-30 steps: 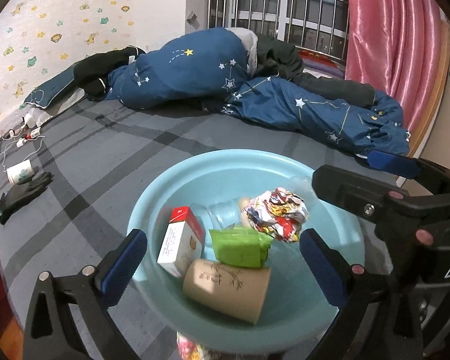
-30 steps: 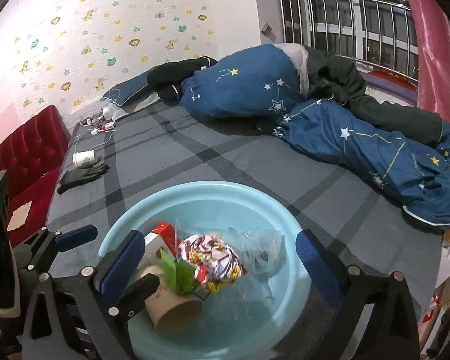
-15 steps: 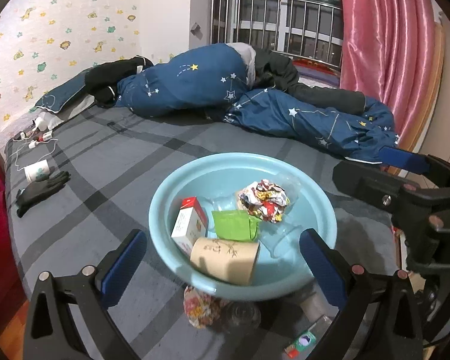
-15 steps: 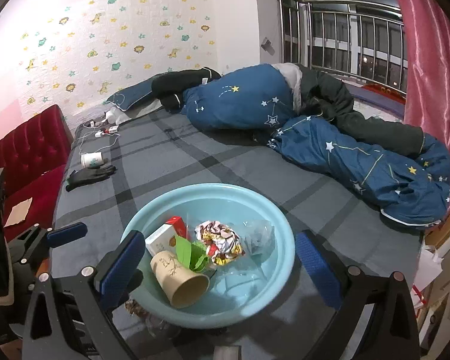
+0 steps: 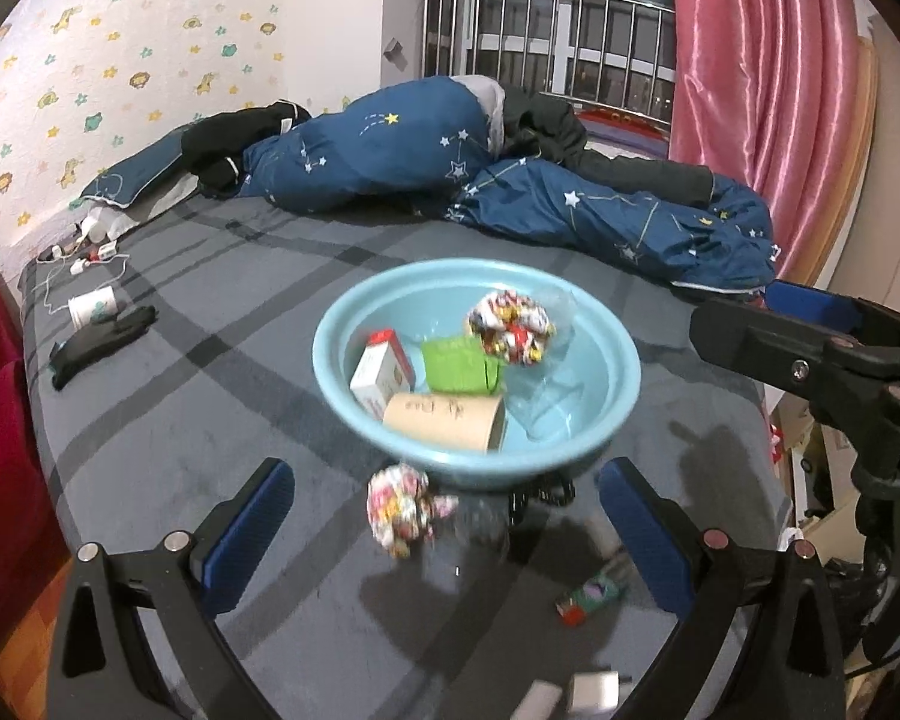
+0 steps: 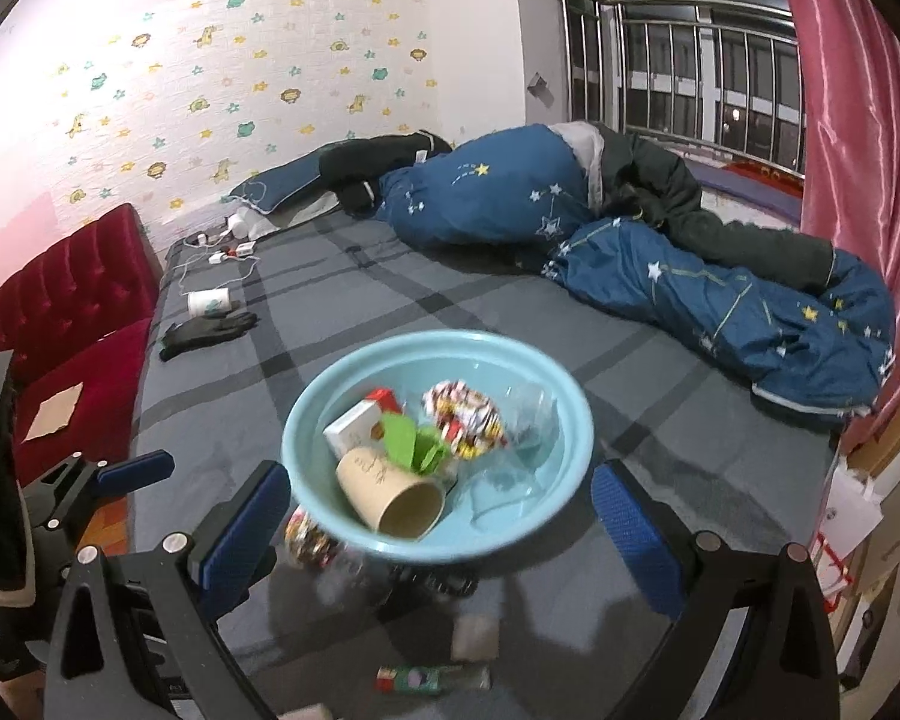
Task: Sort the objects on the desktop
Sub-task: 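Withdraw both open tools from the basin toward the remaining items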
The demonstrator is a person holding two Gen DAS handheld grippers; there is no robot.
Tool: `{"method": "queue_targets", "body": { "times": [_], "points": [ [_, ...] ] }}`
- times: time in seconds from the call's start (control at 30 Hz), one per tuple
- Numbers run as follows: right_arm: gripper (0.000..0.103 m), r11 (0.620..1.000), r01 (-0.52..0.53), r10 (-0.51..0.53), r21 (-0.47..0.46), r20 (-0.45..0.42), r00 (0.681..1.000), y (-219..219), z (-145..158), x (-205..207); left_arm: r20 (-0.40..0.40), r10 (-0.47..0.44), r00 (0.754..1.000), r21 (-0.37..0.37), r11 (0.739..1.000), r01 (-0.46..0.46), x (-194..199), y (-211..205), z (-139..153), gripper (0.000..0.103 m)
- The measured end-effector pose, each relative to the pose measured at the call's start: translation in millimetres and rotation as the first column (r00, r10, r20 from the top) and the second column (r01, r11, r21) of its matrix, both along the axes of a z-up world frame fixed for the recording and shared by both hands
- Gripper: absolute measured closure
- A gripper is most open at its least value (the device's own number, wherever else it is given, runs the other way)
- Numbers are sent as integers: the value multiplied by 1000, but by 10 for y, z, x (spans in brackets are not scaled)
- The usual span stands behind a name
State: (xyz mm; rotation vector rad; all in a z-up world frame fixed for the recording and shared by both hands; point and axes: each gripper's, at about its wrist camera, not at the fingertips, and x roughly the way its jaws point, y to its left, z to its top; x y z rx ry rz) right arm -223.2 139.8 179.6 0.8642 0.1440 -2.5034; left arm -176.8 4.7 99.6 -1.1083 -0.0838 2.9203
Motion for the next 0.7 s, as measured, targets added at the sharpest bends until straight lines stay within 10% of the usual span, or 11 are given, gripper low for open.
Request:
{"method": "queue_targets", "body": {
  "times": [0.7],
  "points": [
    [0,997,-59,56,52,44,997,54,-743,815,50,-30,998,-22,999,31,853,190,-691,0]
  ]
}}
